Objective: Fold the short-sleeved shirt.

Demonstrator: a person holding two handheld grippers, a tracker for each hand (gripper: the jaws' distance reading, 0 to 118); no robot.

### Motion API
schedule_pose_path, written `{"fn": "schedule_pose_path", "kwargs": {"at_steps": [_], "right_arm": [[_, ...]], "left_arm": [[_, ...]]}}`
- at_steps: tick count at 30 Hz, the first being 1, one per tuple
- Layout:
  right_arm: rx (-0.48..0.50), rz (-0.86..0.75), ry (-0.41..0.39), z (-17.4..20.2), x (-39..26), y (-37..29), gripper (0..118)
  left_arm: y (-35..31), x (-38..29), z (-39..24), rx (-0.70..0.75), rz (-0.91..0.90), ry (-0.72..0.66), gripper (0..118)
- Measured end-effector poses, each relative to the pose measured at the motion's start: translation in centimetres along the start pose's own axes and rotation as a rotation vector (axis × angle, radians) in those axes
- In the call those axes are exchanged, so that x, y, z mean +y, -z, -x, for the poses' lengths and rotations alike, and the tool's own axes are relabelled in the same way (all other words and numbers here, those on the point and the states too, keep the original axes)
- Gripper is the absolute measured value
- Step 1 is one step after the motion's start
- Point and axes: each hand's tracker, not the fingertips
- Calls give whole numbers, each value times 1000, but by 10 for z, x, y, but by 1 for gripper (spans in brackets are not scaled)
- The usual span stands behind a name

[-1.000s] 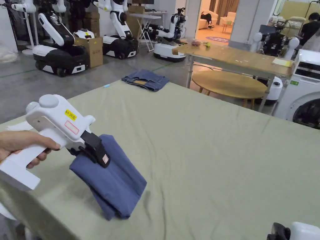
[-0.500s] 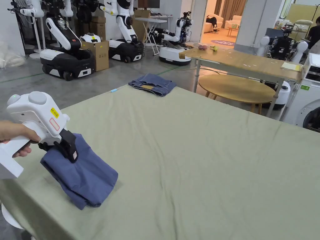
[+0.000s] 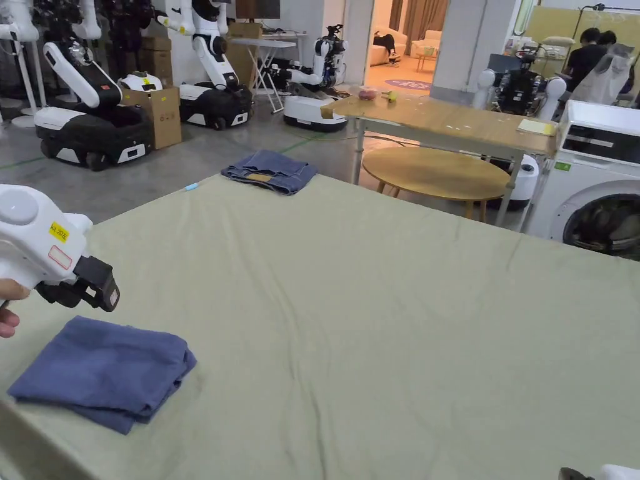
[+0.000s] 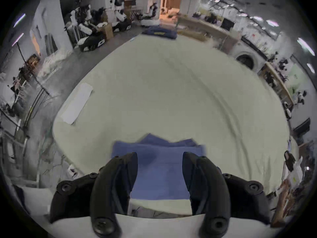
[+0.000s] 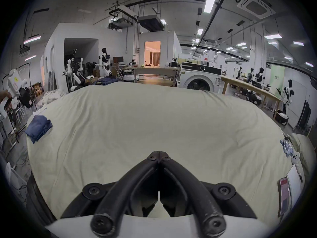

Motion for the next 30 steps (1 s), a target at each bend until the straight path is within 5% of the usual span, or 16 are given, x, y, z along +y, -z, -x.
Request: {"fn": "schedule_pose_path", "kwargs": {"at_steps": [11, 22, 30], "right_arm": [[-72, -49, 69, -34, 10, -9, 0], [-135, -157, 96, -56, 29, -23, 0], [-174, -259, 144, -61, 28, -38, 0]], "left_arm": [[44, -105, -191, -271, -299, 183, 53], [47, -143, -349, -162, -686, 304, 52], [31, -159, -379, -197, -895, 142, 0]]}}
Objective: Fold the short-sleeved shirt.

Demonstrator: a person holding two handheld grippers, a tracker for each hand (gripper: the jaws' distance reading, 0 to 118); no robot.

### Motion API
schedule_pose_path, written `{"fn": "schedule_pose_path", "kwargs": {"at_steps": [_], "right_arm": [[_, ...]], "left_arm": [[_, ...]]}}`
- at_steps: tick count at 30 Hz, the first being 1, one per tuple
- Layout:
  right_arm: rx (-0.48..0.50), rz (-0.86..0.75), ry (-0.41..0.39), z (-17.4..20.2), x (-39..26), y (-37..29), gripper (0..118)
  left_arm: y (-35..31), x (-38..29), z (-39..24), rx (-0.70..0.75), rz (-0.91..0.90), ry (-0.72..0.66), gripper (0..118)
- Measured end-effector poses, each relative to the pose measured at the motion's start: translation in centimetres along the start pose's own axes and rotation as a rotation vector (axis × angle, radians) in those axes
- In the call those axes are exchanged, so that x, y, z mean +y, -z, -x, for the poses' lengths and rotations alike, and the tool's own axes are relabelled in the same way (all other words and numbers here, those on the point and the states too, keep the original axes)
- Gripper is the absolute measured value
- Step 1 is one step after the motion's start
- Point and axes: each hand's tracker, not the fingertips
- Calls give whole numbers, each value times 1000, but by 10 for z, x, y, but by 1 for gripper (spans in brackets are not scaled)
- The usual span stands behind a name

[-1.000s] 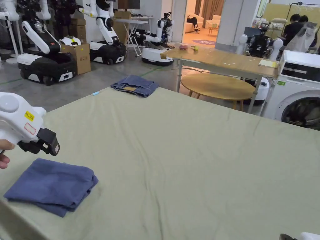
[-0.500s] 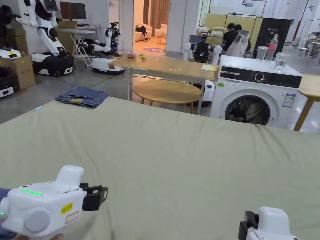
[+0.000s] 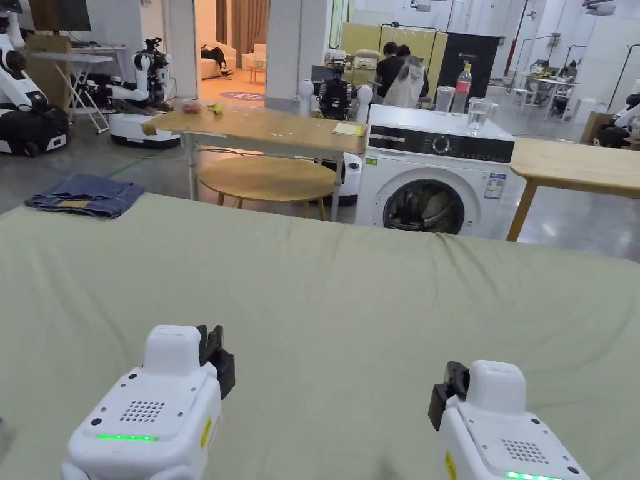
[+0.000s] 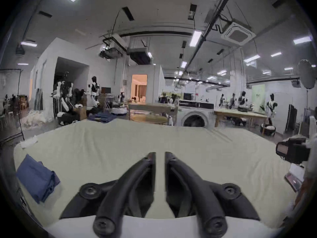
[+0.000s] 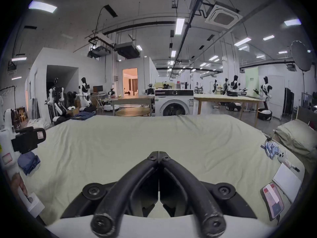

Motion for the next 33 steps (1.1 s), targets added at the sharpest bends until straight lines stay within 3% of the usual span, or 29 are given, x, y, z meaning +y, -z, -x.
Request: {"fn": "schedule_pose_path", "kwargs": {"at_steps": [18, 20, 21, 23, 25, 29, 33], "right_arm": [[-18, -93, 12, 4, 0, -11, 0], [-19, -104, -2, 4, 1, -11, 15], [-24, -107, -12, 5, 1, -11, 30], [-29, -109, -23, 6, 2, -10, 75], [-4, -82, 7, 4, 1, -7, 94], [-23, -69, 62, 2, -1, -7, 94], [-41, -76, 48, 1, -2, -6, 94]], "left_arm": [[-12, 5, -19, 52, -18, 61, 0], [-12, 5, -19, 56, -14, 61, 13], [-11, 6, -20, 62, 1, 65, 22], [-10, 9, -17, 45, 22, 76, 54], [-8, 10, -16, 34, 40, 74, 71], [-13, 12, -7, 6, 6, 5, 88], [-17, 14, -1, -8, -19, -11, 90]]}}
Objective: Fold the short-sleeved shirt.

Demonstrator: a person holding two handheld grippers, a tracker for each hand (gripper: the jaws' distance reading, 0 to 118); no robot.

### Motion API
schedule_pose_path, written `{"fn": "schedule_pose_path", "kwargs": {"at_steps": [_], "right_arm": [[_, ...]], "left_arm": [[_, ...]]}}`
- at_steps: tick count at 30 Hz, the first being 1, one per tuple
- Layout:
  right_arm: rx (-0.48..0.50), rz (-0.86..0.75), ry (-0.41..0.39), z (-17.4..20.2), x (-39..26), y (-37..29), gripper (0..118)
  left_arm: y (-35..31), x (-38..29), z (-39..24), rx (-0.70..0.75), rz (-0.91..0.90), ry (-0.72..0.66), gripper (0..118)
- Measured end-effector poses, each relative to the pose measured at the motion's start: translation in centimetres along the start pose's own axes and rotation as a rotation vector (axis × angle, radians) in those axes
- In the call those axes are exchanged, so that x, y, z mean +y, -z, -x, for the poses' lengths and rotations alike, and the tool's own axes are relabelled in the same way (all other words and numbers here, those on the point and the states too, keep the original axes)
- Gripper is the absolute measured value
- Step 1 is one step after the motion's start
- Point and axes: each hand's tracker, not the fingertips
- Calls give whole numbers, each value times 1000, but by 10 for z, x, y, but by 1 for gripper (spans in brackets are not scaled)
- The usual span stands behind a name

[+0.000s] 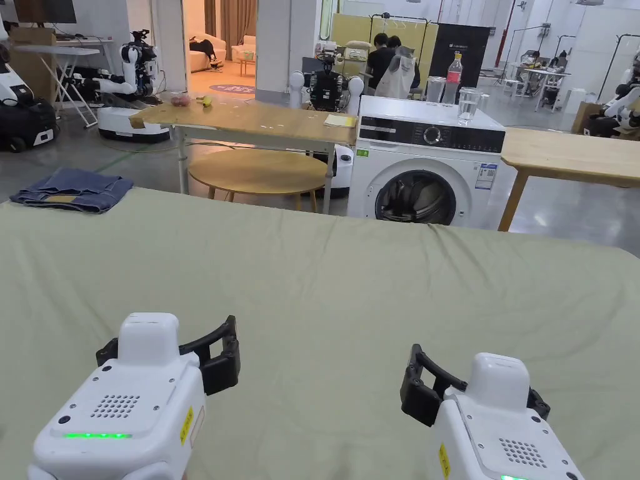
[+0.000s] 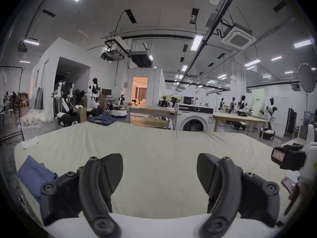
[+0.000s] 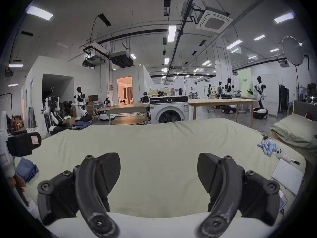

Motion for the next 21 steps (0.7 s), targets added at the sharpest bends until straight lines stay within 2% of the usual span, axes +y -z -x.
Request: {"fn": "schedule_pose_path", "kwargs": {"at_steps": [5, 9, 12, 14, 16, 18, 21], "right_arm": [[-15, -16, -32, -3, 1, 0, 94], [-24, -23, -36, -6, 4, 4, 94], [-101, -1, -61, -4, 5, 10, 94], [-117, 5, -68, -3, 5, 15, 94], [-103, 12, -69, -4, 6, 16, 94], [-46, 26, -56, -4, 5, 18, 94], [-44, 59, -44, -1, 7, 21, 94]], "left_arm": [[3, 4, 5, -20, 4, 2, 90], [8, 4, 12, -24, 9, -51, 90], [9, 0, 18, -30, -5, -71, 90], [9, -3, 19, -19, -19, -70, 90], [9, -4, 18, 5, -27, -47, 90], [9, -5, 17, 17, -31, -7, 90], [11, -4, 12, 38, -20, 43, 90]]}}
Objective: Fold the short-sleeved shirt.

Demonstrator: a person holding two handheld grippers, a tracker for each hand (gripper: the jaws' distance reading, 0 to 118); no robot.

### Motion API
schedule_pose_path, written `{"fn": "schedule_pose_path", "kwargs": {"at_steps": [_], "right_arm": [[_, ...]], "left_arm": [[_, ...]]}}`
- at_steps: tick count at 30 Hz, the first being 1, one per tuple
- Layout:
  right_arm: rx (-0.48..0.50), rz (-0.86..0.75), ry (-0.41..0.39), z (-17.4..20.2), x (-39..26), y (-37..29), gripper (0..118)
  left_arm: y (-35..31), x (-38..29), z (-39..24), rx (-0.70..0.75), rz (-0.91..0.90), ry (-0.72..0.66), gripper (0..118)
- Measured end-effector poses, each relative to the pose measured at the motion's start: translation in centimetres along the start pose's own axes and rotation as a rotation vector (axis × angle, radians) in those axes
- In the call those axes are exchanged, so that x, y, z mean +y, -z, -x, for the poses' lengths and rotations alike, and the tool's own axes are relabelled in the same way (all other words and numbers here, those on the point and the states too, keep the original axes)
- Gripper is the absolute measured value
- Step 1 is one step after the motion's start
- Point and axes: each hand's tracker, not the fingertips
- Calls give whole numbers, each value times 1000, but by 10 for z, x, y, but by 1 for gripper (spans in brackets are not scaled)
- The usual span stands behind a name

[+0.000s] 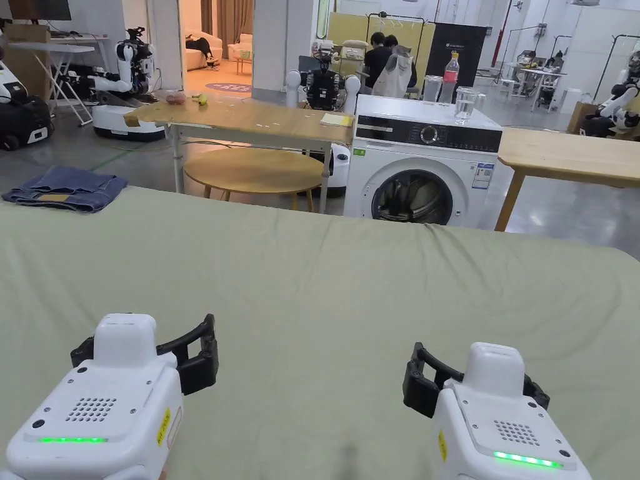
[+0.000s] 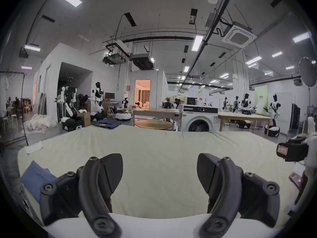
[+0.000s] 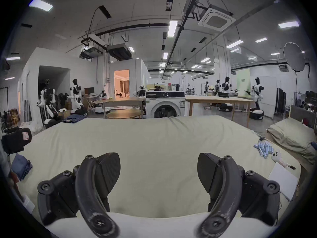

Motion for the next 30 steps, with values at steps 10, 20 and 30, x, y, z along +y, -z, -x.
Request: {"fn": "schedule_pose_path", "kwargs": {"at_steps": [10, 20, 30], "right_arm": [[-4, 116, 120, 1, 13, 7, 94], [-24, 122, 75, 5, 17, 11, 94], [-26, 132, 109, -4, 22, 13, 94]], "left_arm": [[6, 7, -2, 20, 6, -1, 90], [9, 9, 0, -14, 25, 63, 90], [12, 6, -4, -49, 70, 78, 90]]}}
